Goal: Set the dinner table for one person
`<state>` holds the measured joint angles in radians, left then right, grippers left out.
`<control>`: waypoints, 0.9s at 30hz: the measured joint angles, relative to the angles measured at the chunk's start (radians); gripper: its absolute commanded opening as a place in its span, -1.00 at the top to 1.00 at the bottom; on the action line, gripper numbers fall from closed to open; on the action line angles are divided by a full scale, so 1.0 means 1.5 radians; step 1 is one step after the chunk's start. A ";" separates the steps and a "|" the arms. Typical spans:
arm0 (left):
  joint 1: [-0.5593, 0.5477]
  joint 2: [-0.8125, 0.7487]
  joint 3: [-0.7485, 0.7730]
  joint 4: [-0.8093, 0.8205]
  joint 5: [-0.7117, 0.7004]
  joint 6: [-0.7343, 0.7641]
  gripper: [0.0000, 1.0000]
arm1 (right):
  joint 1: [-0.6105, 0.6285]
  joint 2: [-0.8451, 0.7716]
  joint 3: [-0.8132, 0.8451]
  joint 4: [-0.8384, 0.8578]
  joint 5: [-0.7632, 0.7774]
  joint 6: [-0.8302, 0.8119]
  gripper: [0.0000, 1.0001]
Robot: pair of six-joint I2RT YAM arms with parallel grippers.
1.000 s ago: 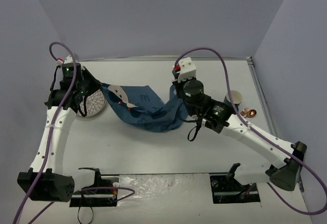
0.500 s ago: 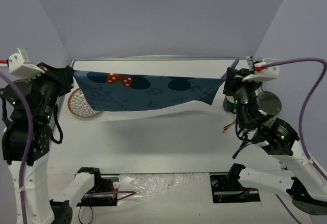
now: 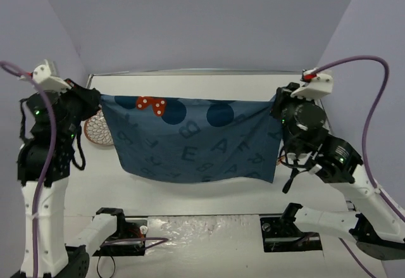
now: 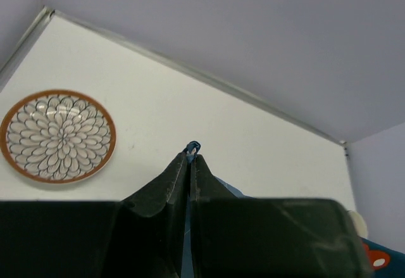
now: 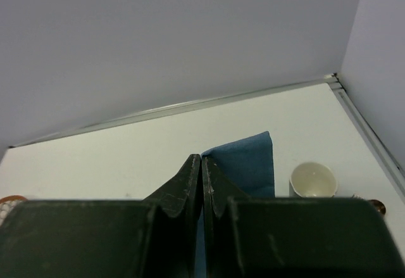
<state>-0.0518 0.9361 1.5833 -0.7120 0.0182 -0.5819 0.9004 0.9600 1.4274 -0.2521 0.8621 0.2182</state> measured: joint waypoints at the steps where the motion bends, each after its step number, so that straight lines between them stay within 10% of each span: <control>1: 0.001 0.016 -0.021 0.007 -0.005 -0.001 1.00 | -0.003 0.016 -0.004 -0.004 0.016 0.008 1.00; 13: -0.009 0.355 -0.109 0.151 -0.007 -0.020 1.00 | -0.380 0.337 -0.064 0.047 -0.295 0.097 1.00; 23: -0.014 0.681 0.036 0.282 -0.025 -0.005 1.00 | -0.449 0.658 0.022 0.132 -0.414 0.078 1.00; 27: -0.017 0.767 0.108 0.315 -0.029 0.016 0.59 | -0.458 0.733 0.101 0.148 -0.420 0.062 0.93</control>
<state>-0.0778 2.0862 1.7460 -0.2394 -0.0255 -0.5574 0.2131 2.0595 1.5794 -0.0307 0.2326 0.3114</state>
